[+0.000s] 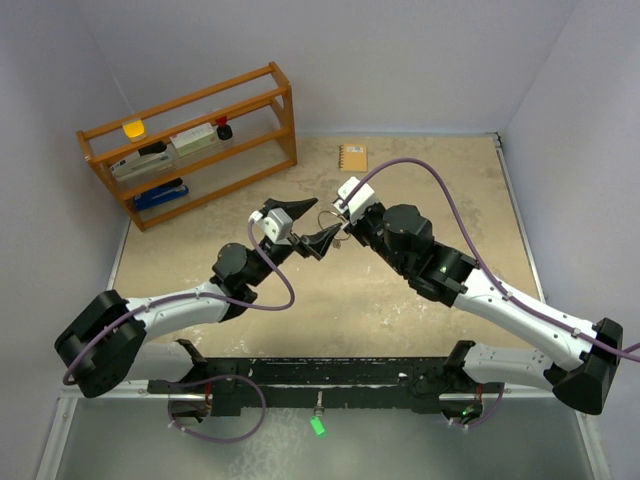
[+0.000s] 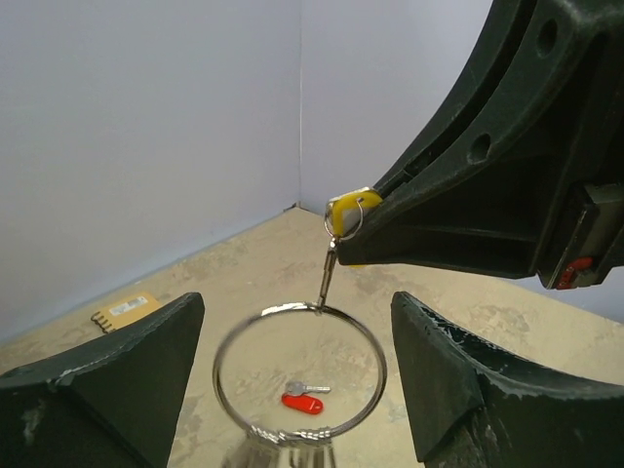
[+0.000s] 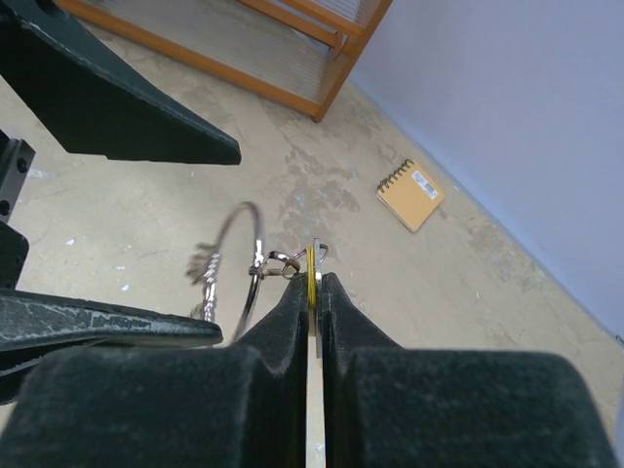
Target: Remove the keys from the keyring
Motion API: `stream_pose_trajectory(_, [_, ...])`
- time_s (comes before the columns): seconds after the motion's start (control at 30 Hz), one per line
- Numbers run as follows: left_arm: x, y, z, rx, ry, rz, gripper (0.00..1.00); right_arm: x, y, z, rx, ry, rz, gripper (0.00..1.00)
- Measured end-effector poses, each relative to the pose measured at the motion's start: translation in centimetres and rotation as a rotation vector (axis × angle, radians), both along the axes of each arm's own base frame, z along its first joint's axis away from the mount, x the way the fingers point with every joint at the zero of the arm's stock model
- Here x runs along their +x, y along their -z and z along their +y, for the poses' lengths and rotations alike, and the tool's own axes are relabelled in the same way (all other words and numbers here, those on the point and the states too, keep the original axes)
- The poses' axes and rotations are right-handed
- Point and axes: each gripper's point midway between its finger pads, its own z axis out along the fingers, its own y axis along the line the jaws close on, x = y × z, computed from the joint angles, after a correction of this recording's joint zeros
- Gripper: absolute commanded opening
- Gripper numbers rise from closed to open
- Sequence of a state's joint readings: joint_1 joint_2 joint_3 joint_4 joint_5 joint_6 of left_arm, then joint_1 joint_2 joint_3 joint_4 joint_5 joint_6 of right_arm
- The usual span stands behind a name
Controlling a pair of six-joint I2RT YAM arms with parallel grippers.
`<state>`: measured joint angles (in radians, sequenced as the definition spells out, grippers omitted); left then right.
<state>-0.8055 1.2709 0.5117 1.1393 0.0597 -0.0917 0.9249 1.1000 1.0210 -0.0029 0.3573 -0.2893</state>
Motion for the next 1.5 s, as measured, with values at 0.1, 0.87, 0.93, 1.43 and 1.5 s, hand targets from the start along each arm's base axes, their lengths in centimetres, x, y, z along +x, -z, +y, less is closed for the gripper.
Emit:
stream_pose_trajectory(0.1, [0.0, 0.3, -0.3, 0.000, 0.011, -0.006, 0.76, 0.0, 0.0, 0.0, 0.000, 0.000, 0.000, 0.00])
stream_pose_trajectory(0.87, [1.7, 1.5, -0.7, -0.014, -0.044, -0.036, 0.78, -0.5, 0.0, 0.5, -0.002, -0.019, -0.001, 0.00])
stream_pose_trajectory(0.93, [1.8, 1.3, -0.6, -0.029, -0.051, -0.045, 0.78, -0.6, 0.0, 0.6, -0.003, -0.022, 0.000, 0.00])
stream_pose_trajectory(1.43, [2.0, 0.4, -0.3, -0.092, -0.066, -0.067, 0.61, -0.7, 0.1, 0.6, -0.009, -0.015, 0.000, 0.00])
stream_pose_trajectory(1.5, [1.9, 0.5, -0.4, -0.095, -0.062, -0.060, 0.61, -0.7, 0.1, 0.6, -0.008, -0.015, -0.001, 0.00])
